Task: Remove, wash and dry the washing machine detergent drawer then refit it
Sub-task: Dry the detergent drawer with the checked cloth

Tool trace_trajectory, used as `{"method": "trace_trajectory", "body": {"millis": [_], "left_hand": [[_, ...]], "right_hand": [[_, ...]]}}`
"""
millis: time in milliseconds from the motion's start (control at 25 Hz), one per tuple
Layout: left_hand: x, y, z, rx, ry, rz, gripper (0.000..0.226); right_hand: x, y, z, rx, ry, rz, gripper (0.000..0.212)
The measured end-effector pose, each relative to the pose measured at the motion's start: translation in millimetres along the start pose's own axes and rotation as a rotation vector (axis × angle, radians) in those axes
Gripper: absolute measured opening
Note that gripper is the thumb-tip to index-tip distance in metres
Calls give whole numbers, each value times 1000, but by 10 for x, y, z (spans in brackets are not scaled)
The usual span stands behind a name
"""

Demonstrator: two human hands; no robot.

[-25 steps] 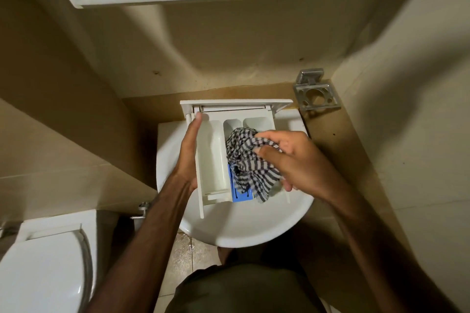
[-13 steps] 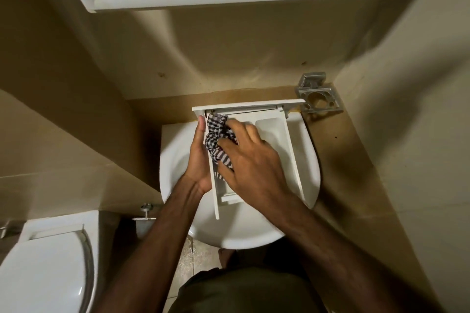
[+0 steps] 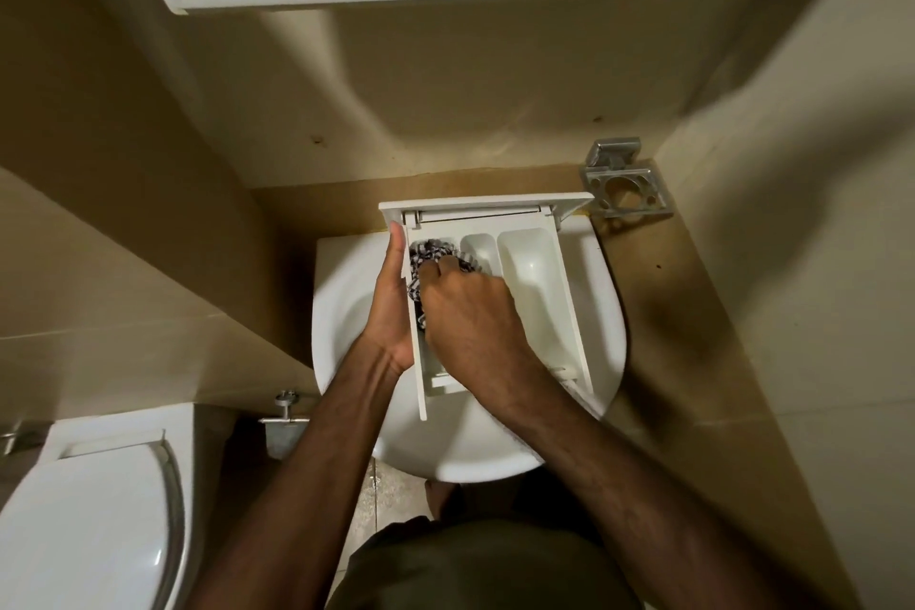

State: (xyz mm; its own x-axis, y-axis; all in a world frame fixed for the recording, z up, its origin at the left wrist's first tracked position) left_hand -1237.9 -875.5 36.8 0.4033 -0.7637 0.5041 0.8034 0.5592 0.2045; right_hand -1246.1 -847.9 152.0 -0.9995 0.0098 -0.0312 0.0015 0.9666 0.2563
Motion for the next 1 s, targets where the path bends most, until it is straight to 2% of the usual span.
{"method": "trace_trajectory", "body": {"millis": [80, 200, 240, 320, 560, 600, 800, 960, 1000], "left_hand": [[26, -22, -37, 4, -29, -2, 87], [145, -54, -83, 19, -70, 27, 81], [162, -60, -87, 18, -62, 23, 81], [182, -62, -118, 38, -70, 4, 79], [192, -83, -97, 78, -79, 64, 62], [206, -91, -94, 79, -87, 69, 64], [251, -80, -161, 78, -94, 72, 73], [18, -118, -87, 84, -72, 22, 65], [39, -131, -82, 80, -61, 30, 66]], "right_hand": [[-10, 92, 8, -37, -82, -49, 20], [-107, 331, 204, -195, -182, -113, 14], [-78, 340, 214, -196, -222, -98, 12], [16, 267, 115, -140, -292, -55, 13], [117, -33, -202, 120, -203, 97, 32], [89, -4, -164, 110, -207, 76, 32], [-19, 356, 228, -134, -311, -85, 19], [199, -57, -191, 45, -199, 56, 24], [209, -95, -206, 38, -199, 62, 24]]}}
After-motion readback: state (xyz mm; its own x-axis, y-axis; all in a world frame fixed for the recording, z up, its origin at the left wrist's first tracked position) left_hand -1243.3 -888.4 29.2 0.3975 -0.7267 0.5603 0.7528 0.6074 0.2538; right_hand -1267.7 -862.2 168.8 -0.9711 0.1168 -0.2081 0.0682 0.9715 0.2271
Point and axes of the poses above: each hand's wrist, its own y-axis away from the middle knuckle, its own z-axis out of the palm, x = y × z, the point moved 10 cm from there along -y, towards the middle knuckle, and after that the axes turned 13 degrees about -x, right-handed, at the moved point
